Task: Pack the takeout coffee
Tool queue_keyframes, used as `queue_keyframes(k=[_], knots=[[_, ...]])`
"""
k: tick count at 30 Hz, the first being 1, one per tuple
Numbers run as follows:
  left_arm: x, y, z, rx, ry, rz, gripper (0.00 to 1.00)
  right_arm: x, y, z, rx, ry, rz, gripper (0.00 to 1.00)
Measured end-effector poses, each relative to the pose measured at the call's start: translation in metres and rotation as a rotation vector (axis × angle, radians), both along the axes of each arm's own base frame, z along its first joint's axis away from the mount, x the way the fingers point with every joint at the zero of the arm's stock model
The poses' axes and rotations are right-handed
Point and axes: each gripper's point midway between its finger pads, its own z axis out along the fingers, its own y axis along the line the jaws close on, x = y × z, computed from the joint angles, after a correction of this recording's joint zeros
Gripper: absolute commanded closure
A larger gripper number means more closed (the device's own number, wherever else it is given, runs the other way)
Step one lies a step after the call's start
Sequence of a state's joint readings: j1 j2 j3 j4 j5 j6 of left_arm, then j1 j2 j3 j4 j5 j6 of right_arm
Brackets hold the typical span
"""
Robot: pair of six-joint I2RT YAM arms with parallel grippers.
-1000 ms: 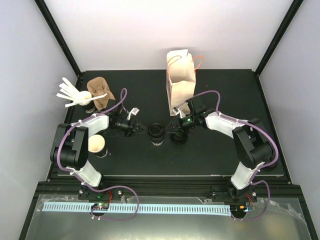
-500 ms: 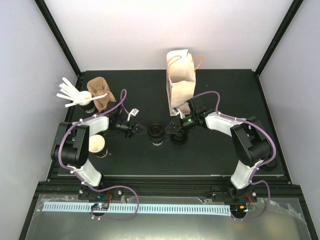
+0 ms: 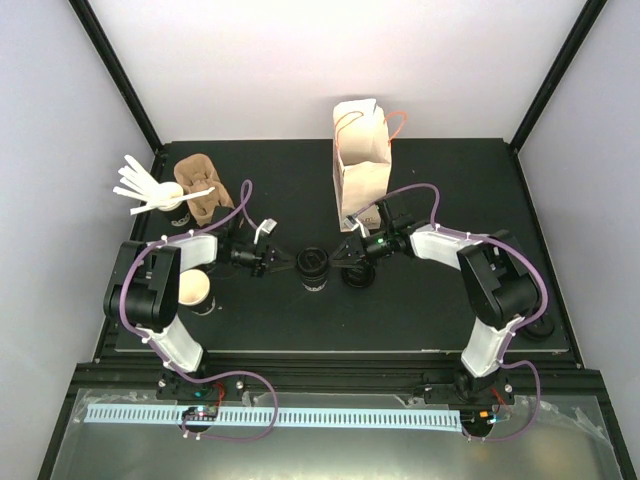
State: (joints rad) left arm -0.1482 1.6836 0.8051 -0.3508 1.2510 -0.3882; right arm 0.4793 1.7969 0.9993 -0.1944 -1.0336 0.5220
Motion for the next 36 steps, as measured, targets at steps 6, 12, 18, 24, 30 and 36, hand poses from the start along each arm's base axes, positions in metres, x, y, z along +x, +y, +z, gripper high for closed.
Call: queue_keyframes(k=[6,12,18,24,30,36], knots=[[-0.0022,0.0004,-0.0013,-0.023,0.001,-0.004,0.91,-0.0011,-0.0003,-0.003,0.028,0.0,0.01,0.81],[-0.0022,0.0001,-0.0015,-0.033,0.003,-0.008,0.91,-0.001,0.0002,-0.0041,0.056,0.01,0.023,0.82],[-0.002,0.0003,-0.0016,-0.05,0.009,-0.01,0.91,-0.0012,0.0006,-0.0047,0.078,0.019,0.035,0.82],[-0.003,0.0004,-0.0028,-0.061,0.005,-0.012,0.92,-0.0015,0.0008,-0.0064,0.111,0.026,0.047,0.83],[-0.0034,0.0002,-0.0034,-0.081,0.003,-0.017,0.92,-0.0018,0.0009,-0.0079,0.154,0.055,0.067,0.83],[-0.0035,0.0001,-0.0034,-0.095,0.008,-0.021,0.92,-0.0025,0.001,-0.0092,0.182,0.084,0.08,0.83]])
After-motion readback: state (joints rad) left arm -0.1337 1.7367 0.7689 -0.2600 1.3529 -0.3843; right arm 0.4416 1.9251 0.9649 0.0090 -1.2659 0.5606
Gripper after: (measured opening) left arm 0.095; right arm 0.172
